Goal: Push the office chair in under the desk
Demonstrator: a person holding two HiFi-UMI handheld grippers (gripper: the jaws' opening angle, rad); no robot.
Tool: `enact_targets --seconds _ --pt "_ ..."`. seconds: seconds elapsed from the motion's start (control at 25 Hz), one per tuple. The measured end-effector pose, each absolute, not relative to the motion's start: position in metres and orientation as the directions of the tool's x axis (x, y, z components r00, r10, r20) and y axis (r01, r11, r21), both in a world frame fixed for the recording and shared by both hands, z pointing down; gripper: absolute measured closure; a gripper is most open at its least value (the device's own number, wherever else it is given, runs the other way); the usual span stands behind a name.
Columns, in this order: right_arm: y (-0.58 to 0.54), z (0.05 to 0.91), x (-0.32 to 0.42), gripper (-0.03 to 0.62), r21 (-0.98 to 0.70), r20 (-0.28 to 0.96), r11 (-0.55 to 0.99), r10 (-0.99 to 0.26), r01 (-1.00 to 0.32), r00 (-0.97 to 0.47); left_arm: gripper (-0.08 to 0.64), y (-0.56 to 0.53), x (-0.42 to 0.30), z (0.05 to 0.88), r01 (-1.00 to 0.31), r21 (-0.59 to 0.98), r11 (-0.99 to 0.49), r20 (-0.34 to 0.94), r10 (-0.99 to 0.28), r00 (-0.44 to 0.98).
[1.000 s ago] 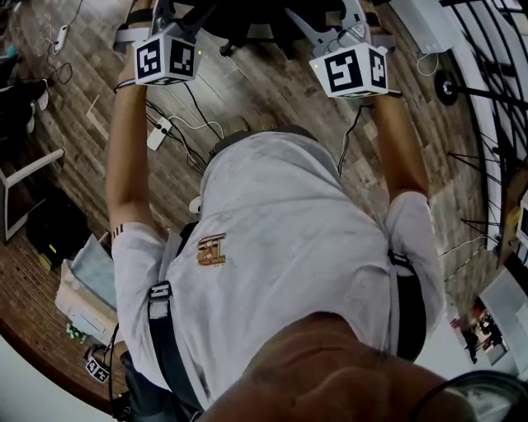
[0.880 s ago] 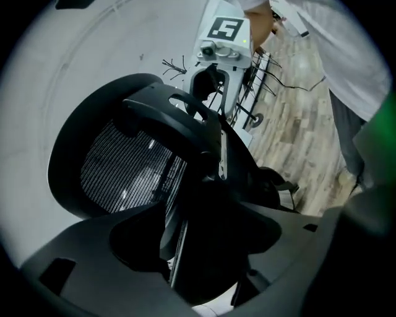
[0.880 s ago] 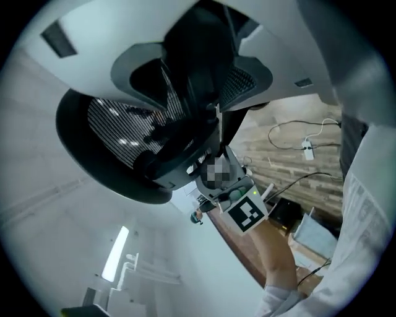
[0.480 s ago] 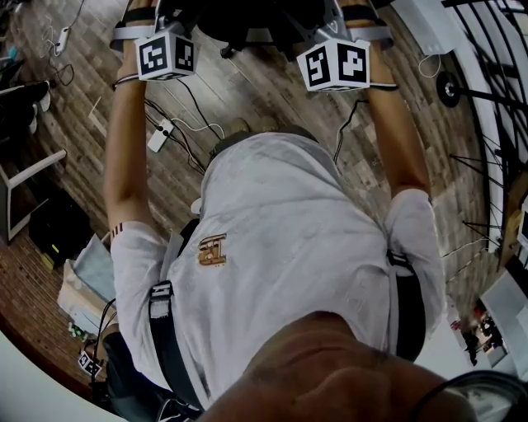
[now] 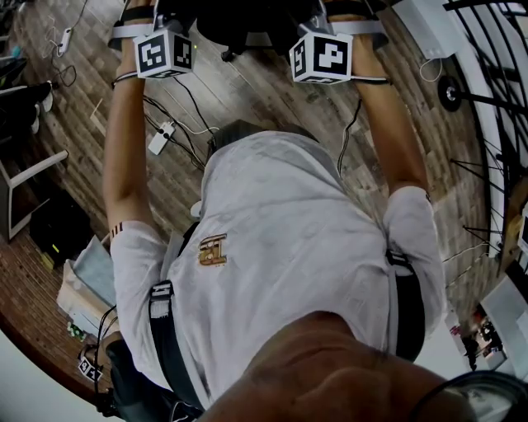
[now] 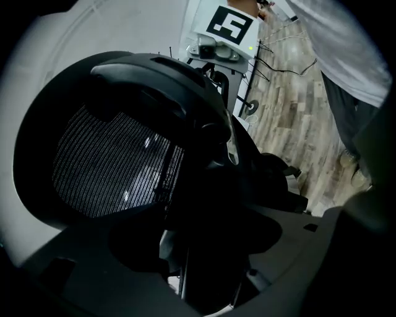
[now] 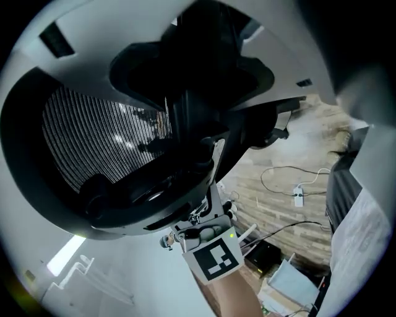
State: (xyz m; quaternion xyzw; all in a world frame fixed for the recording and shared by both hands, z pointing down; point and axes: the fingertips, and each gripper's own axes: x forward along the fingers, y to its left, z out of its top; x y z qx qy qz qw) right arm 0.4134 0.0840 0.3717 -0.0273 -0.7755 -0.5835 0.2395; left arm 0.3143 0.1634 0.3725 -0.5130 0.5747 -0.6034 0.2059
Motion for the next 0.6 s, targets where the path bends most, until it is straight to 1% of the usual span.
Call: enact_targets --seconds 0.28,0.6 --pt "0.075 0.375 0.398 0.333 0.915 0.361 0.269 -0.222 0.299 -0.906 0.236 0.155 0.302 0.375 -0.344 -0.905 -0.251 0.382 -0.835 -0.396" --pt "0.054 0.377 0.347 0.333 0.919 0.349 0.274 -0.231 0.283 -0.908 0.236 0.131 0.248 0.377 -0.349 -0.906 -0.240 0.378 -0.830 -0.410"
